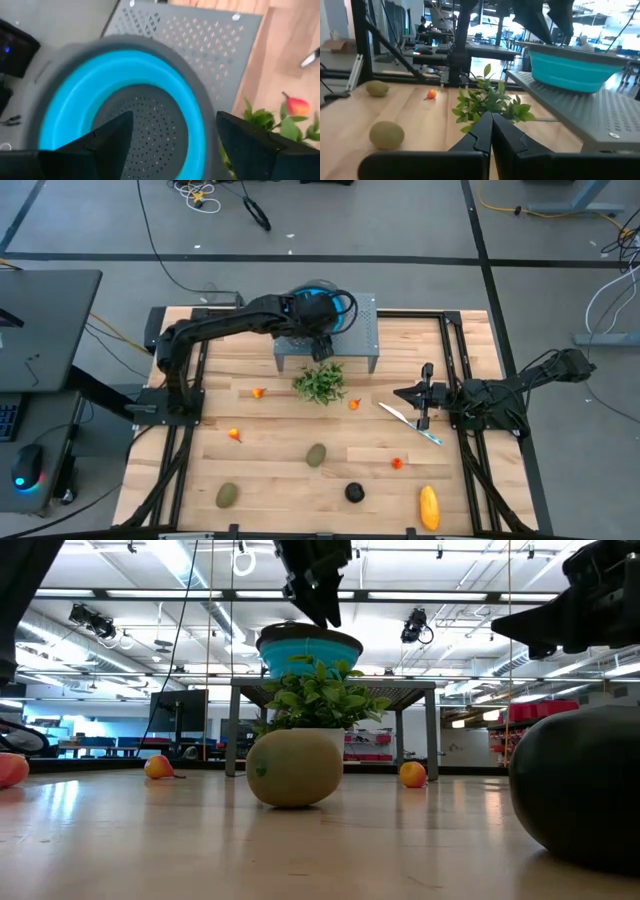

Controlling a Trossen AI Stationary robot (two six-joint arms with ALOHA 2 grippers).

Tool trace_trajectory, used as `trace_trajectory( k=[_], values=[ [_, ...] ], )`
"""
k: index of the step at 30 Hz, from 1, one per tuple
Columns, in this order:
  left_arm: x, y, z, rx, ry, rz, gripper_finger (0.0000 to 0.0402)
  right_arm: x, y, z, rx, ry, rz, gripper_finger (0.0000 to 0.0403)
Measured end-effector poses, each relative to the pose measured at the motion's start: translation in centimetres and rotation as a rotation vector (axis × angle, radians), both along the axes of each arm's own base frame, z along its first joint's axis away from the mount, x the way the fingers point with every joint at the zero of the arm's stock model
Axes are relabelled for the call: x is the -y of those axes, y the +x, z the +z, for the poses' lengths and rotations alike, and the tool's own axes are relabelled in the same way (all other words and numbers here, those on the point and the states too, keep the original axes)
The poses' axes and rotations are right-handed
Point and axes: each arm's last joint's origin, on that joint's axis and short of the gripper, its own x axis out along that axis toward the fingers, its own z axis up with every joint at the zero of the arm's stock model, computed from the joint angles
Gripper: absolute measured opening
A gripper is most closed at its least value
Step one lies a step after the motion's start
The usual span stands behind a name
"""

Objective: Pick & Place Fruit
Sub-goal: Put the blue strainer bowl on the shelf

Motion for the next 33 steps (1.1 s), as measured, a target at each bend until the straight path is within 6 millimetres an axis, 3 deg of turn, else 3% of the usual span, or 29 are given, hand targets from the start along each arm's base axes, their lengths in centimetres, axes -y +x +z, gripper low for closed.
trace_trajectory(
  k=[11, 21, 33],
  values=[
    [-0.4, 0.4, -0.5, 0.013, -0.055, -0.055, 0.0293, -0.2, 0.1, -0.1, -0.008, 0.051, 0.053, 0.0017],
    [-0.3, 0.1, 1.4, 0.054, -0.021, -0.073, 0.0293, -0.2, 0.1, -0.1, -0.008, 0.04, 0.052, 0.0017],
    [-0.1, 0.0, 0.5, -0.006, -0.061, -0.059, 0.0293, -0.2, 0.1, -0.4, -0.032, 0.033, 0.052, 0.0017]
  ],
)
